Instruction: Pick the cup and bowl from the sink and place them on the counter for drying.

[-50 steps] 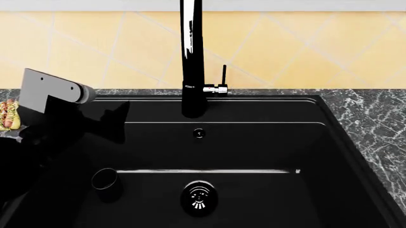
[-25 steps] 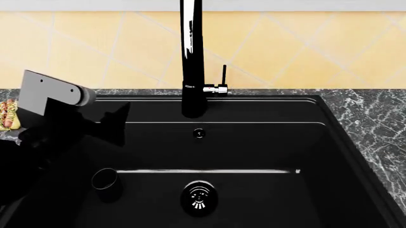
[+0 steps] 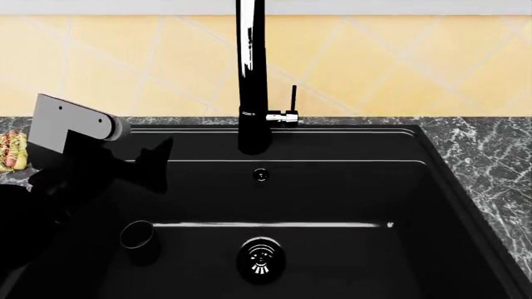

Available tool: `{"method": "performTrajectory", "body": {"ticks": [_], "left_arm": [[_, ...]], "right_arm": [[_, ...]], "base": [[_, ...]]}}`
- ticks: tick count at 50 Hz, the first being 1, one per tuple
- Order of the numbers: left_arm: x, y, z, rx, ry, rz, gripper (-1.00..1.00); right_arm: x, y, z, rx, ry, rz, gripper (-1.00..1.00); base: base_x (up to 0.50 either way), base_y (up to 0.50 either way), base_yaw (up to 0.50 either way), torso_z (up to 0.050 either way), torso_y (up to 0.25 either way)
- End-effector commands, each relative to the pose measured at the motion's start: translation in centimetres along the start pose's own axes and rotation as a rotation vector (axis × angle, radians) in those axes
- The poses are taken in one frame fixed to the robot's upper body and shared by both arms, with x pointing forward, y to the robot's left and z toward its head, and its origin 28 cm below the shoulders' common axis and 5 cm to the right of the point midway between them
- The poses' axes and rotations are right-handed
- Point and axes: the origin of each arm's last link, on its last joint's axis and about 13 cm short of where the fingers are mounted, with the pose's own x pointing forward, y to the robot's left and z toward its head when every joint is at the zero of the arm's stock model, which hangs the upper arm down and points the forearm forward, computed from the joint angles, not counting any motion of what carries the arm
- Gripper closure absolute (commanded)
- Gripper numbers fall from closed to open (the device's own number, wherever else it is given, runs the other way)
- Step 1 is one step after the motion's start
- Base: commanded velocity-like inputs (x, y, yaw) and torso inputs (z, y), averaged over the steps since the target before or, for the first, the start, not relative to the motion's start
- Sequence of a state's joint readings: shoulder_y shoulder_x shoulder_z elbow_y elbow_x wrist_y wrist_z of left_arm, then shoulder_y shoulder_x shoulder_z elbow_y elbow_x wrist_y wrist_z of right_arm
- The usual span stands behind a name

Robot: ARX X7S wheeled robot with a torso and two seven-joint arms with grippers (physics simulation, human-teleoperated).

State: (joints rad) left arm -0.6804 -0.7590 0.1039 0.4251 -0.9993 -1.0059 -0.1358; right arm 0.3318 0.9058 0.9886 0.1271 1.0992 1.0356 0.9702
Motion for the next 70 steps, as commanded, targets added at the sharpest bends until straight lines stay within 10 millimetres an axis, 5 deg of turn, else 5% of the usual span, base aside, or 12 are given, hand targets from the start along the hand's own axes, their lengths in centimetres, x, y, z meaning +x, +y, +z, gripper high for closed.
{"method": "performTrajectory", "body": {"ticks": [1, 14, 15, 40, 50, 70], "left_arm": [[0.0, -0.2, 0.1, 0.004, 0.002, 0.0, -1.0], [0.2, -0.1, 0.0, 0.007, 0.009, -0.006, -1.0], [0.2, -0.1, 0.0, 0.006, 0.008, -0.005, -1.0], [-0.5, 0.9, -0.1, 0.001, 0.003, -0.021, -1.0], [0.8, -0.3, 0.1, 0.004, 0.001, -0.025, -1.0], [0.5, 0.0, 0.3, 0.002, -0.01, -0.01, -1.0]], "right_arm": [[1.0, -1.0, -3.1, -0.005, 0.112, 0.052, 1.0], [0.9, -0.1, -2.7, -0.003, 0.126, 0.089, 1.0], [0.9, 0.0, -2.5, -0.005, 0.124, 0.092, -1.0], [-3.1, 3.5, 4.9, -0.028, -0.242, 0.175, -1.0], [-5.8, 7.1, 7.1, -0.103, -0.399, 0.243, -1.0], [-12.7, 14.8, 7.3, -0.607, -0.259, 0.895, -1.0]], "base": [[0.0, 0.0, 0.0, 0.0, 0.0], [0.0, 0.0, 0.0, 0.0, 0.0], [0.0, 0.0, 0.0, 0.0, 0.0], [0.0, 0.0, 0.0, 0.0, 0.0], [0.0, 0.0, 0.0, 0.0, 0.0], [0.0, 0.0, 0.0, 0.0, 0.0]]}}
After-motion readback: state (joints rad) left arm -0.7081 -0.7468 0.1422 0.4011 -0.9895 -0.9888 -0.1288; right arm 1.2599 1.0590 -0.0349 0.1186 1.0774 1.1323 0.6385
